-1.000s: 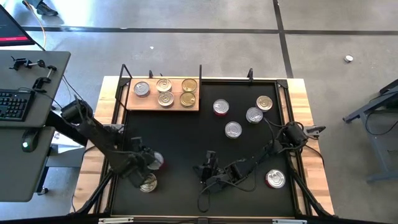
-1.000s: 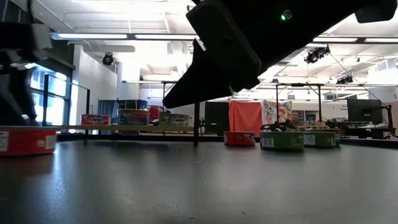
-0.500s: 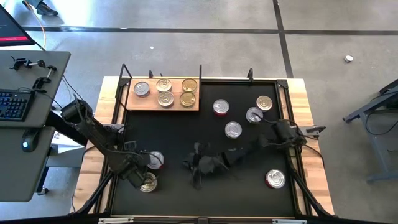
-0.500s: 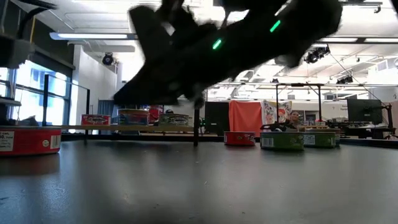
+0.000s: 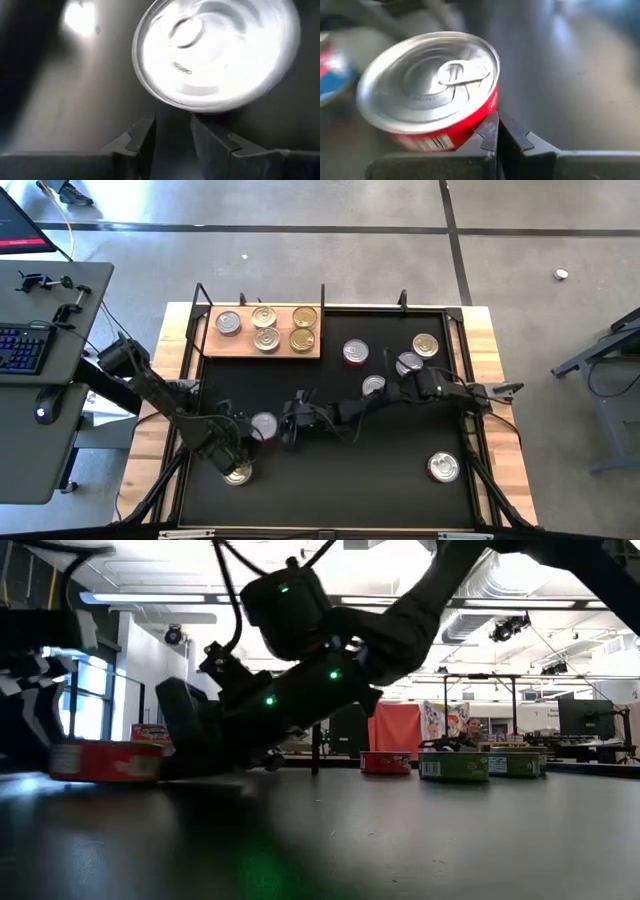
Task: Stack canned seafood by type on shelf
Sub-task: Put the red tuna can on the shelf aligned with the other red tuna can
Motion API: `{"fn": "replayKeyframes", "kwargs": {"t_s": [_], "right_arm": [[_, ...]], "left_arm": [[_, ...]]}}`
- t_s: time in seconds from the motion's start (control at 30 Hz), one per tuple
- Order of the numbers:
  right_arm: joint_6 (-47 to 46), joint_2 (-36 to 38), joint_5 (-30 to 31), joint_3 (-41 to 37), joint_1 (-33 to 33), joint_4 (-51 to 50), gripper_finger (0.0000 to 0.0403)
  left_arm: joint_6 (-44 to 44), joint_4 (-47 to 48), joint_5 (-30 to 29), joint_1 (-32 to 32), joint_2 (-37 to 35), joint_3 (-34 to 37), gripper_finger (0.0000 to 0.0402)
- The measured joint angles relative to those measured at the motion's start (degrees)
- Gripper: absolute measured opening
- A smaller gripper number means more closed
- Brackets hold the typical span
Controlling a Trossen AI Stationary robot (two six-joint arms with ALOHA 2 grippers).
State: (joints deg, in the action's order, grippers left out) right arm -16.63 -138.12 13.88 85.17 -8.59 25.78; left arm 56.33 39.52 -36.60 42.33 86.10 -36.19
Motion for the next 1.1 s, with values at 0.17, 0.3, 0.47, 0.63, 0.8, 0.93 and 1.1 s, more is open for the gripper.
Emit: {"fn": "replayKeyframes", "kwargs": {"t_s": [0.17, 0.3, 0.47, 0.63, 0.8, 0.93, 1.1], "right_arm": [[-2.37, 1.37, 5.21, 2.51, 0.08, -10.85, 0.0000], [-3.92, 2.72, 5.68, 4.00, -1.73, -19.08, 0.0000], [-2.85, 3.47, 4.49, 4.21, -4.99, -20.76, 0.0000], [-5.16, 3.56, 6.31, 4.21, -7.34, -22.53, 0.0000], [-7.95, 3.56, 15.26, 4.10, -10.58, -24.59, 0.0000], [-7.97, 3.56, 17.03, 4.04, -11.63, -24.65, 0.0000], [-7.97, 3.56, 17.11, 4.01, -11.77, -24.61, 0.0000]], "left_arm": [[-5.11, 0.18, -1.74, -6.26, -0.19, -0.24, 0.0117], [-5.65, 7.92, -7.01, -9.62, -1.92, -0.69, 0.0117], [-1.71, 19.90, -9.09, -10.92, -8.10, -0.87, 0.0117], [0.29, 24.20, -6.18, -9.48, -15.30, -0.89, 0.0117], [-2.49, 13.56, -8.18, -6.41, -18.96, -0.83, 0.0117], [-13.45, -5.68, -7.74, -6.70, -17.90, 1.53, 0.0117], [-23.14, -20.26, -0.67, -11.88, -13.53, 2.89, 0.0117]]}}
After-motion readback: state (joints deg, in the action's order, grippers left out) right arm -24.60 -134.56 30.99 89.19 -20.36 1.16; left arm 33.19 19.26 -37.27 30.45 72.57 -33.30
